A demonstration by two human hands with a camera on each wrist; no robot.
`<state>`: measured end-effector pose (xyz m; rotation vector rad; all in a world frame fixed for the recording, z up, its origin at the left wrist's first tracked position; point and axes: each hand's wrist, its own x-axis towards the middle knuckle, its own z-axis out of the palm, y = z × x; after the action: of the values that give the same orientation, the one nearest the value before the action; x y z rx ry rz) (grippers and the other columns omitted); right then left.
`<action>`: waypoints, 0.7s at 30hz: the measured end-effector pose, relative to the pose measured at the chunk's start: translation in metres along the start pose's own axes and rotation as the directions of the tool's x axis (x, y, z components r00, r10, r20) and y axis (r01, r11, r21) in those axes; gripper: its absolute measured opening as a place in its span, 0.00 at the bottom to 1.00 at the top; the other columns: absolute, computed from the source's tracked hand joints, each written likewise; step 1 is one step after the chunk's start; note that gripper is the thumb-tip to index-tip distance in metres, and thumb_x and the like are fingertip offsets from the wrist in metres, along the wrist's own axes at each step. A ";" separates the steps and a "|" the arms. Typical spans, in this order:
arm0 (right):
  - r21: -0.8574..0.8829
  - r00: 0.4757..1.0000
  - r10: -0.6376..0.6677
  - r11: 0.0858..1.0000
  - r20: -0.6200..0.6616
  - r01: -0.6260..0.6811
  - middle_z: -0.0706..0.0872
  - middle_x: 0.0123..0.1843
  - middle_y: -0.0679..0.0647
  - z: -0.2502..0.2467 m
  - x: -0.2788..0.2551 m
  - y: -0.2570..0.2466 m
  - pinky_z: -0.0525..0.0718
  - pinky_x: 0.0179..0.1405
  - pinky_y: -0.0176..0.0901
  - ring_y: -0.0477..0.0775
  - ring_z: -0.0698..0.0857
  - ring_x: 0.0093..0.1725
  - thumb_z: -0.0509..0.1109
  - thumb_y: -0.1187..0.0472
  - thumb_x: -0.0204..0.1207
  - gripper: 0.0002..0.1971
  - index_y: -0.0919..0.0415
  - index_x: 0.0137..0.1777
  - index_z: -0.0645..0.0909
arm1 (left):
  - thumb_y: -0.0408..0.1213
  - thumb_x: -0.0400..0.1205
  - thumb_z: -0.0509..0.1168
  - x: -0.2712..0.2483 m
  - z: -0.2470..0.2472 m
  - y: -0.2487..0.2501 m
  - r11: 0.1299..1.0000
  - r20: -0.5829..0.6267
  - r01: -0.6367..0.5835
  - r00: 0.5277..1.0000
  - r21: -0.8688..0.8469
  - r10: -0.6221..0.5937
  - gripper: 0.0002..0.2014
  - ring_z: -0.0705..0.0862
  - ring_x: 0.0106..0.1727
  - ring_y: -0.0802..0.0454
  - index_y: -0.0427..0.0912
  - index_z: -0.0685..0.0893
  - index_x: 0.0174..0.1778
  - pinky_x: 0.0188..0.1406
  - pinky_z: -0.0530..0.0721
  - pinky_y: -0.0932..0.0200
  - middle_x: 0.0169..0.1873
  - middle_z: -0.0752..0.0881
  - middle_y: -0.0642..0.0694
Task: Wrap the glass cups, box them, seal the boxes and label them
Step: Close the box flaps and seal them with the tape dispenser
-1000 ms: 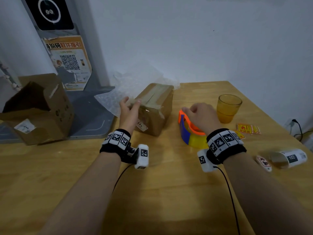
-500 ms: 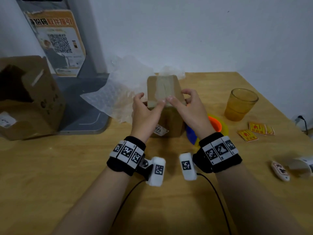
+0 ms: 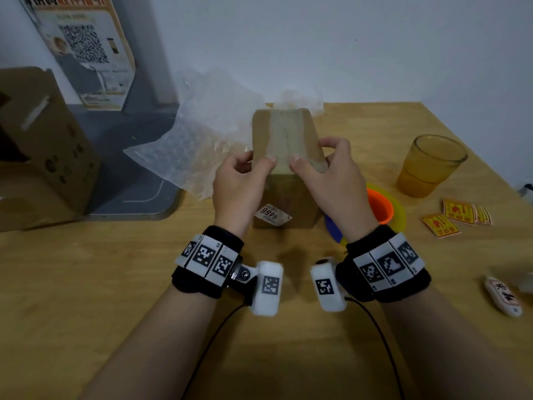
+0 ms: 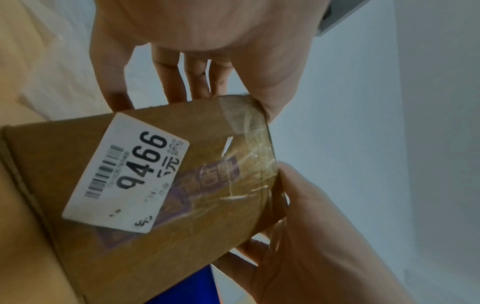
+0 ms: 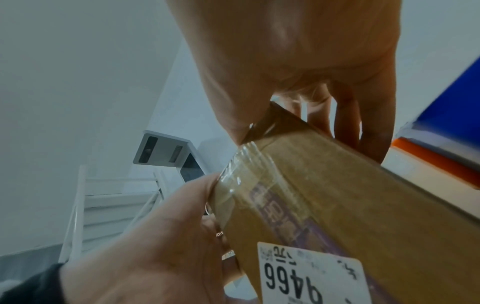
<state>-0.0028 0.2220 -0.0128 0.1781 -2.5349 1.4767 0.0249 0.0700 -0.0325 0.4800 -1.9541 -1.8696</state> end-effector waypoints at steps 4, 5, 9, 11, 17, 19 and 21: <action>0.045 0.999 0.017 0.999 -0.032 -0.015 0.81 0.40 0.43 -0.004 -0.001 0.001 0.81 0.37 0.44 0.41 0.84 0.40 0.72 0.44 0.82 0.21 0.48 0.71 0.74 | 0.58 0.72 0.74 0.003 -0.006 0.001 0.999 0.012 -0.023 1.000 -0.032 0.023 0.21 0.93 0.50 0.53 0.50 0.92 0.55 0.55 0.92 0.41 0.47 0.94 0.51; 0.046 0.999 0.013 0.999 -0.036 -0.011 0.80 0.39 0.43 -0.005 -0.001 0.002 0.81 0.36 0.44 0.40 0.84 0.39 0.72 0.45 0.83 0.20 0.48 0.70 0.75 | 0.56 0.74 0.73 0.004 -0.007 -0.002 0.999 0.001 -0.013 1.000 -0.049 0.013 0.18 0.93 0.50 0.51 0.48 0.93 0.52 0.54 0.92 0.42 0.45 0.94 0.49; 0.100 0.998 0.020 0.995 -0.057 -0.014 0.81 0.38 0.44 -0.004 -0.001 0.003 0.83 0.38 0.50 0.41 0.84 0.38 0.69 0.46 0.85 0.13 0.45 0.66 0.75 | 0.46 0.80 0.66 0.009 -0.009 -0.021 0.999 -0.058 0.036 0.998 -0.004 -0.036 0.09 0.89 0.43 0.45 0.52 0.90 0.39 0.44 0.87 0.42 0.36 0.91 0.46; 0.112 0.999 0.032 0.993 -0.044 -0.027 0.81 0.37 0.44 -0.001 0.000 0.003 0.85 0.43 0.57 0.45 0.84 0.37 0.68 0.46 0.85 0.13 0.45 0.66 0.75 | 0.43 0.80 0.66 0.010 -0.009 -0.027 0.998 -0.055 0.033 0.998 0.054 -0.030 0.09 0.89 0.43 0.41 0.57 0.88 0.35 0.43 0.88 0.35 0.37 0.89 0.47; 0.194 0.999 0.045 0.980 -0.015 -0.042 0.81 0.39 0.45 0.001 0.002 0.003 0.87 0.49 0.68 0.54 0.86 0.42 0.63 0.45 0.87 0.12 0.45 0.66 0.75 | 0.57 0.92 0.49 0.009 -0.007 -0.007 0.989 -0.008 0.130 0.991 -0.074 -0.131 0.26 0.92 0.42 0.59 0.45 0.87 0.51 0.38 0.89 0.62 0.42 0.93 0.49; 0.238 0.999 0.046 0.970 0.007 -0.046 0.84 0.41 0.52 0.001 0.000 0.002 0.86 0.51 0.70 0.61 0.86 0.44 0.61 0.45 0.89 0.10 0.44 0.65 0.75 | 0.72 0.84 0.46 0.007 -0.003 -0.005 0.990 0.052 0.134 0.990 -0.039 -0.132 0.34 0.89 0.56 0.59 0.49 0.85 0.61 0.58 0.87 0.57 0.55 0.90 0.53; 0.305 0.997 0.068 0.950 0.021 -0.072 0.87 0.52 0.66 0.002 -0.002 0.001 0.85 0.55 0.73 0.65 0.85 0.51 0.58 0.45 0.90 0.09 0.45 0.64 0.75 | 0.69 0.87 0.48 0.005 0.000 -0.005 0.990 0.087 0.139 0.987 -0.017 -0.137 0.23 0.81 0.66 0.52 0.57 0.77 0.59 0.69 0.78 0.45 0.60 0.83 0.56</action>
<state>-0.0016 0.2208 -0.0152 0.1422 -2.3267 1.8956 0.0203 0.0668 -0.0369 0.5501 -1.9971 -2.0271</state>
